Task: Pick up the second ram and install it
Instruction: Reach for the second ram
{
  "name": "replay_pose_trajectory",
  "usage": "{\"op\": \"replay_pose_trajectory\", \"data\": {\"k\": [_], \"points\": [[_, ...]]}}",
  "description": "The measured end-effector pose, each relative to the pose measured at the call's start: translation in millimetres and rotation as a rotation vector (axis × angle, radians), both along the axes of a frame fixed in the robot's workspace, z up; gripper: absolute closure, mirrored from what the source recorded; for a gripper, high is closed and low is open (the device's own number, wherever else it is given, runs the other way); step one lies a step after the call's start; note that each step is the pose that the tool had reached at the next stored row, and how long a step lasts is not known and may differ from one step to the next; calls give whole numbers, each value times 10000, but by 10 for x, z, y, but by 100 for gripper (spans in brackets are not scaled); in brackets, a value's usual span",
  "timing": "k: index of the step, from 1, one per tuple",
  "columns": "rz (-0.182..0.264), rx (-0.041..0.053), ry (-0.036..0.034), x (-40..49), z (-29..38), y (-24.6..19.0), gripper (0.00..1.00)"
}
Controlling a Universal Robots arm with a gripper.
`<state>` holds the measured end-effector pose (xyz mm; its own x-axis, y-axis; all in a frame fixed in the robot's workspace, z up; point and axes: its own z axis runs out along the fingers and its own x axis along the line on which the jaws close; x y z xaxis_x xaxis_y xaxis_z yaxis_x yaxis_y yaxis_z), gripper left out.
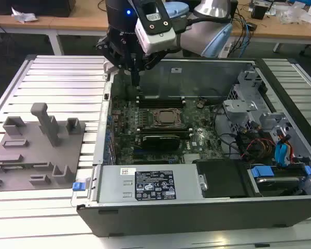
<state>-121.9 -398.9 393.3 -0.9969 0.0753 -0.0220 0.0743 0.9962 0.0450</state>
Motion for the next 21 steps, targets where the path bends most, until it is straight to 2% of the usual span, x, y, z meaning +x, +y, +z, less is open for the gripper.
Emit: {"op": "replay_pose_trajectory", "data": {"k": [1,3,9,16,20,21], "points": [[1,0,-4,-187,0,0,89],[2,-1,-4,-336,0,0,89],[0,1,-6,-540,-2,0,89],[4,1,-5,-685,-5,0,89],[21,3,-5,-900,-5,-1,89],[22,3,-6,-925,-5,-1,89]]}}
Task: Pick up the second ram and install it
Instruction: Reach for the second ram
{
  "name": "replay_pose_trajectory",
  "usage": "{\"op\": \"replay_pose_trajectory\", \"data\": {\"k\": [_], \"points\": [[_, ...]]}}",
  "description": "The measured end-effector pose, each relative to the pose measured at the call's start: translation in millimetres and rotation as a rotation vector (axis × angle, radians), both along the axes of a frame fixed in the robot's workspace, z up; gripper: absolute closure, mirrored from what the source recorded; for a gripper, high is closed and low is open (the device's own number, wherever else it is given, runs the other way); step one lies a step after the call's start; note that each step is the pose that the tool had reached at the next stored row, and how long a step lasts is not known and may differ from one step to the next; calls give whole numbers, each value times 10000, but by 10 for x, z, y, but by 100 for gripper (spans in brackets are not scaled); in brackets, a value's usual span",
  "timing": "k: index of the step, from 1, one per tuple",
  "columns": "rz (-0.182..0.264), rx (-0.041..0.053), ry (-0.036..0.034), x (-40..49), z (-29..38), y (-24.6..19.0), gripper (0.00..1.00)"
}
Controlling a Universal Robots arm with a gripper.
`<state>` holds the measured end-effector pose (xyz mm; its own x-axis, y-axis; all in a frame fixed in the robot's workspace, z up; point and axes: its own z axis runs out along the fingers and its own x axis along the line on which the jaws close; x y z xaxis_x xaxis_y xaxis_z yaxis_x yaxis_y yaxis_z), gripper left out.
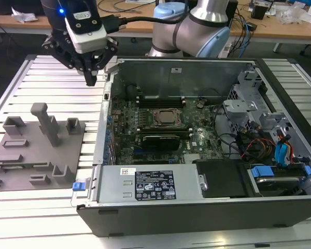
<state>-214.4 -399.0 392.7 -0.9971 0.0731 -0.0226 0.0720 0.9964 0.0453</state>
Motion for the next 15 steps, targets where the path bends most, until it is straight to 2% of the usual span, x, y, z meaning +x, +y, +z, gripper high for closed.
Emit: {"op": "replay_pose_trajectory", "data": {"k": [2,4,5,10,15], "points": [[3,0,2,-102,1,0,89],[3,1,0,-145,0,0,89],[2,1,1,-205,0,0,89],[3,1,1,-351,-2,0,89],[4,1,0,-573,-3,0,89]]}}
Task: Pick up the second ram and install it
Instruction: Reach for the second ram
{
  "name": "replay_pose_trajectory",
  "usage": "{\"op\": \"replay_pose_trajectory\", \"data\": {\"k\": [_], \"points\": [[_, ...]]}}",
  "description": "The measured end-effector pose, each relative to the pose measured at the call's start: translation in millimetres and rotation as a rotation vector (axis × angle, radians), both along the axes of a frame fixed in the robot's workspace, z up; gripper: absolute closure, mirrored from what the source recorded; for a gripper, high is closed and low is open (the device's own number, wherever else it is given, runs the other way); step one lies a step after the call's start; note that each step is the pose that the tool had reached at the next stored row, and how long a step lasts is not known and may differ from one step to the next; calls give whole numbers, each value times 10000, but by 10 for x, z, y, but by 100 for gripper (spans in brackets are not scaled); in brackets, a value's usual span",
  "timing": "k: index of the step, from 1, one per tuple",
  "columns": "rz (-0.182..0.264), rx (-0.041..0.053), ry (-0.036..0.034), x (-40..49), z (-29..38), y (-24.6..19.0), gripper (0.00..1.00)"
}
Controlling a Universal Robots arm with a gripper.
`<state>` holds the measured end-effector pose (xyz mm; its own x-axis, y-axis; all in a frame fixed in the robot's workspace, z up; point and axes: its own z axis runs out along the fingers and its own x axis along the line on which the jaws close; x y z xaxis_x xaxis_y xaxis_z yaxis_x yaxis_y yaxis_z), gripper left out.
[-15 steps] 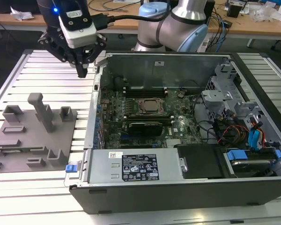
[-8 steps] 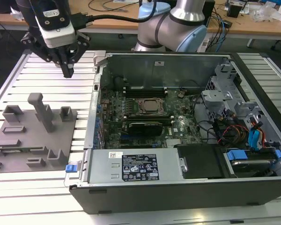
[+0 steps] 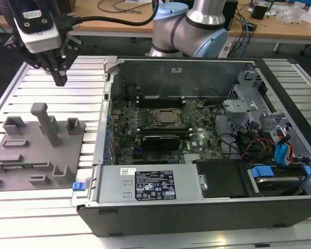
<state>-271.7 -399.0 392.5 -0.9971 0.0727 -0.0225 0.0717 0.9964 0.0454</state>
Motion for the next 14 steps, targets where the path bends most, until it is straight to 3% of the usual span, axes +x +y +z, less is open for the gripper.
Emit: {"op": "replay_pose_trajectory", "data": {"k": [5,8,10,12,14], "points": [[-1,-1,1,-261,-1,0,89],[-2,0,1,-542,-2,-11,89],[-2,0,0,-633,-3,-16,89],[0,0,0,-781,-7,-71,89],[-1,-4,1,-816,-8,-112,89]]}}
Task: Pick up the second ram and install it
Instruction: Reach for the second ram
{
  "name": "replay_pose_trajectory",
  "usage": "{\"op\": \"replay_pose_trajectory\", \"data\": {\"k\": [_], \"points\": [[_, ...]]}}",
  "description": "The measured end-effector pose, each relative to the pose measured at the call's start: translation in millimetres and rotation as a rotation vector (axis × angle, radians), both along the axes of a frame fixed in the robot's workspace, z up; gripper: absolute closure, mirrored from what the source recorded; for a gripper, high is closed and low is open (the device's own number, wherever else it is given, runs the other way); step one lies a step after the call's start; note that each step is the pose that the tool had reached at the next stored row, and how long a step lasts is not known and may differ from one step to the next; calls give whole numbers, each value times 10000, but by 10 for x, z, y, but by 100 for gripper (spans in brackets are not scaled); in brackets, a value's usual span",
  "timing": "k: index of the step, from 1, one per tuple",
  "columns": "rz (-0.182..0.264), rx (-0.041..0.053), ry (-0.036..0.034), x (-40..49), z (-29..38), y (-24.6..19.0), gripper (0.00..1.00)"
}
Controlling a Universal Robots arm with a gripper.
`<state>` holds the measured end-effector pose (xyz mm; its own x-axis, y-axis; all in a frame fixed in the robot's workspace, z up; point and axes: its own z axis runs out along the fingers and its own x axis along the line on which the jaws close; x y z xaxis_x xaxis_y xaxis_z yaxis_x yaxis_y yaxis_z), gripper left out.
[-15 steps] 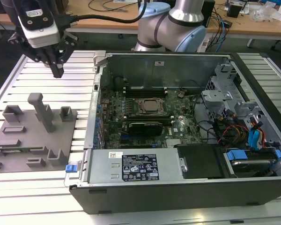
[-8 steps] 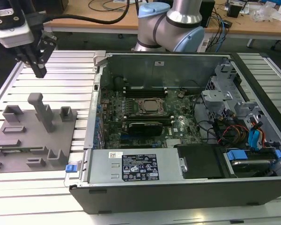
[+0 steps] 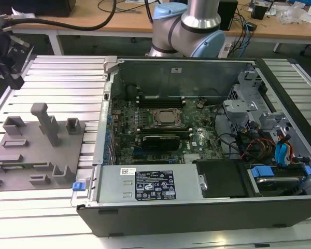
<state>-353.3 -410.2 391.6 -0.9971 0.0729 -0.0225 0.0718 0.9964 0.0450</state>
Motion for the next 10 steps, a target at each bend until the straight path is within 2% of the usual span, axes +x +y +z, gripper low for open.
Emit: {"op": "replay_pose_trajectory", "data": {"k": [3,4,7,10], "points": [[0,-21,-2,-153,-9,-97,89],[0,-37,-1,-196,-14,-149,89],[-2,-76,-1,-254,-22,-189,89],[1,-82,-1,-288,-26,-197,89]]}}
